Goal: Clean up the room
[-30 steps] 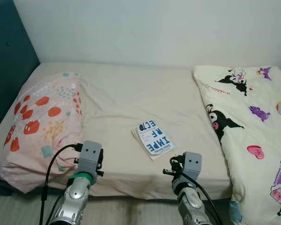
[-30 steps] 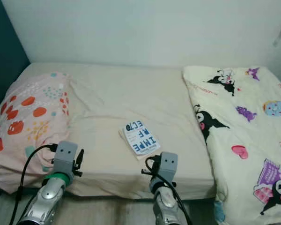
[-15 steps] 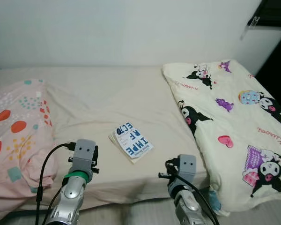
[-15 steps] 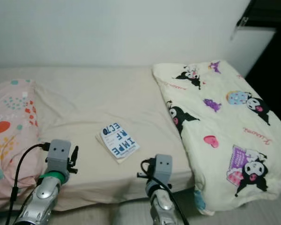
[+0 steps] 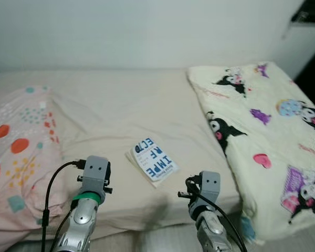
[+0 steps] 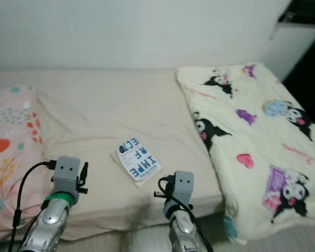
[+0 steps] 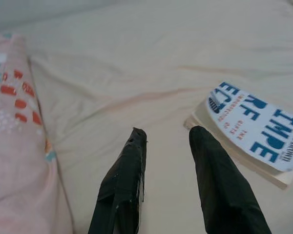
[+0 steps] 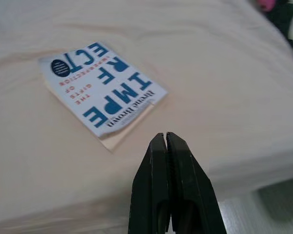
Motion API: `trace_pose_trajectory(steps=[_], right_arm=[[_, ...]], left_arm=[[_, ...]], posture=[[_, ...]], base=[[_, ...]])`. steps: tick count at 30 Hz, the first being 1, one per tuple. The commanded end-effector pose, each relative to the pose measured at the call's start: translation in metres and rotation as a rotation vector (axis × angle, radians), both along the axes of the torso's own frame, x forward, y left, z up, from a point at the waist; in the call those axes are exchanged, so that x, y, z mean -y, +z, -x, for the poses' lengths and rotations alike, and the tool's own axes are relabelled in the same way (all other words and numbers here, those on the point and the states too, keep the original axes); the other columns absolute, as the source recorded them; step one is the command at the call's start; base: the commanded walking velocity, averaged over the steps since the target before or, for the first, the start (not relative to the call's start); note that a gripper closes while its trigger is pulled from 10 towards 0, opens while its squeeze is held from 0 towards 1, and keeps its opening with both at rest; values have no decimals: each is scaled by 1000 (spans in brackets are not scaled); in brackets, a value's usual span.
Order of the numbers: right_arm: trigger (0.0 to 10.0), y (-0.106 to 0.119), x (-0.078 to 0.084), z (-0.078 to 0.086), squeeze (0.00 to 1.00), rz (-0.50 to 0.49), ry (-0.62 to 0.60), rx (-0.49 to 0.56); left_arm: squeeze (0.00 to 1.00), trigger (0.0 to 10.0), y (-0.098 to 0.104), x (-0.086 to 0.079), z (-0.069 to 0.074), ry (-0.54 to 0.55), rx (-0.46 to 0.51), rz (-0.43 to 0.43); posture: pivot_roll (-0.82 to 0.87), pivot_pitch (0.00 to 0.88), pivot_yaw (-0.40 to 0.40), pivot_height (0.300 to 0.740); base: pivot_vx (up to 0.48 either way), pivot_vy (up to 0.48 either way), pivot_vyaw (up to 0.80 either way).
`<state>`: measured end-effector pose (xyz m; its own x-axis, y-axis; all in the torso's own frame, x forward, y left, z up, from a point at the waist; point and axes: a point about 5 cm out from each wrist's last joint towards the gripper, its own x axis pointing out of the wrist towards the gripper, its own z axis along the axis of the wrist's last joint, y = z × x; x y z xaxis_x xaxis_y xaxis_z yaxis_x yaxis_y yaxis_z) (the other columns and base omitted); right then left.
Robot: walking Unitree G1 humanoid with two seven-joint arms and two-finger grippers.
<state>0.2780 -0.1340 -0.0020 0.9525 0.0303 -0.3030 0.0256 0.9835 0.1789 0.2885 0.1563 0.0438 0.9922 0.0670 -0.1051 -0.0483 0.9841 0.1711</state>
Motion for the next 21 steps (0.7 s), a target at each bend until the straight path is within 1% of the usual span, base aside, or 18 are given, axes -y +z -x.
trace_pose_trajectory(steps=[1,7,15,21], right_arm=[[10000,-7,1,6,0,-14,-10,-36],[10000,-6,-3,5,0,-29,7,-32],[10000,-4,-2,3,0,-17,18,-21],[10000,-3,-2,2,0,-7,33,-20]], left_arm=[[0,10000,-3,-1,4,8,-5,-2],[0,10000,-4,2,4,5,-17,5],[0,10000,-5,2,4,14,-26,12],[0,10000,-6,2,4,29,-28,43]], posture=[[42,8,32,740],[41,7,37,740],[38,2,38,740],[37,3,37,740]], base=[[0,0,0],[0,0,0],[0,0,0],[0,0,0]])
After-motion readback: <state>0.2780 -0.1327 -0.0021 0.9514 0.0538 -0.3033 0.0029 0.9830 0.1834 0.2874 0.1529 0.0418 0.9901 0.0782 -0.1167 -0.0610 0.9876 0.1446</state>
